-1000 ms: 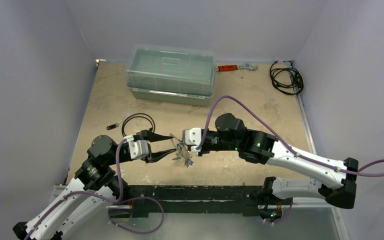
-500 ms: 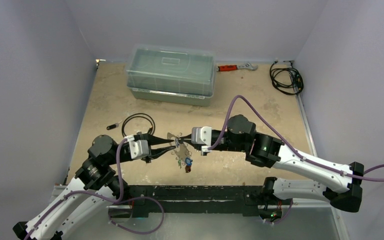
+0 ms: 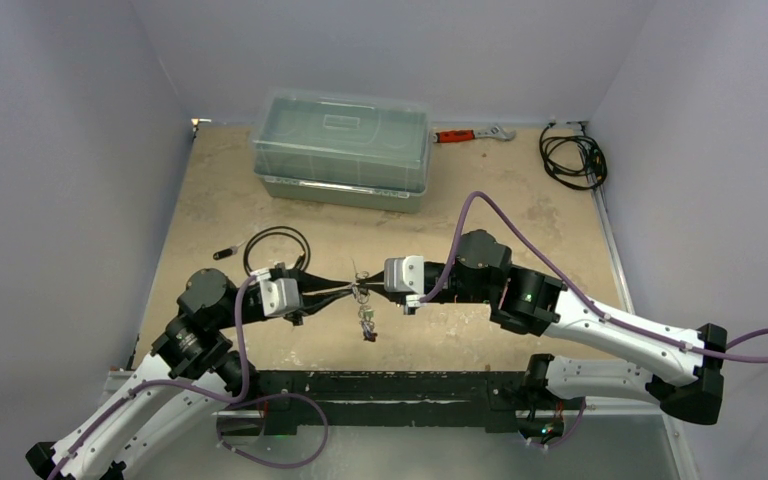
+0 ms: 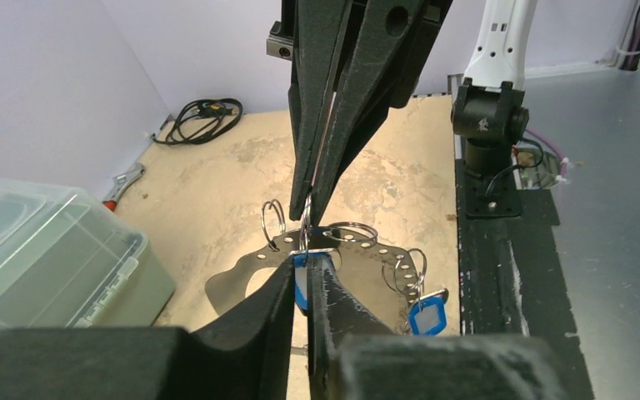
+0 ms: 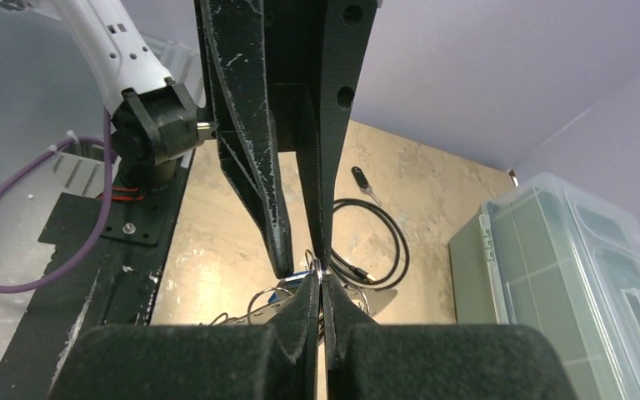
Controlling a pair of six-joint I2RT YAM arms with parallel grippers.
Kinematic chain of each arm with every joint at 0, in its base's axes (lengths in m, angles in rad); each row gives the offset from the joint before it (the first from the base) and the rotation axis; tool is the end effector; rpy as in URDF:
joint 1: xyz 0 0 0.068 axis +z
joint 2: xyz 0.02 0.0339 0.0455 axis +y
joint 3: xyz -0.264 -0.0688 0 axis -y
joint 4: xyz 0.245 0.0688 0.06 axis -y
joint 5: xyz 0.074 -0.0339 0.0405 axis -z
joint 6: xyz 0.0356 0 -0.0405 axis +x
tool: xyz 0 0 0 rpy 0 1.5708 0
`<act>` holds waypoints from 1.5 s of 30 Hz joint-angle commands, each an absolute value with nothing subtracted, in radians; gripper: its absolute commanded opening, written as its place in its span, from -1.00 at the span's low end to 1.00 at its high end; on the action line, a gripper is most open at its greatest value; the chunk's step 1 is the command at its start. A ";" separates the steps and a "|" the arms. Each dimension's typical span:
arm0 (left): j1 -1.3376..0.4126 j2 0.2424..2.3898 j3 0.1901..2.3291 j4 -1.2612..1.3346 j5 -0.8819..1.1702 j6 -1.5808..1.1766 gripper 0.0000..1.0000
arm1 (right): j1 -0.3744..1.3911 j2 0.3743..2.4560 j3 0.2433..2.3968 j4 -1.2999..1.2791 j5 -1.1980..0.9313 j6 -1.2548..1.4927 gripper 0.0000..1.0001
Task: Put the keys on the keyring
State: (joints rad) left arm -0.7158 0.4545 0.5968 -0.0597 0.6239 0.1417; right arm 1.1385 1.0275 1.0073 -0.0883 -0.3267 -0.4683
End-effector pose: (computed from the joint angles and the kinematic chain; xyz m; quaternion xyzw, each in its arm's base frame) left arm 0.0764 -0.0940 0.3320 0.4734 0.4924 -0.3976 0.6127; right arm 0.0888 0.2198 0.3829 -0.6040 0.4318 0.3310 0.5824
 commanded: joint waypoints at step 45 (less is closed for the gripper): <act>-0.717 0.366 0.594 -0.015 0.540 0.161 0.36 | 1.021 0.993 0.743 0.644 -0.748 -0.121 -1.00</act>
State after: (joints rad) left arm -0.7147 0.3836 0.5964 -0.0444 0.5312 0.1501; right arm 1.0660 1.0264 0.7494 0.5903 -0.5777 -0.1028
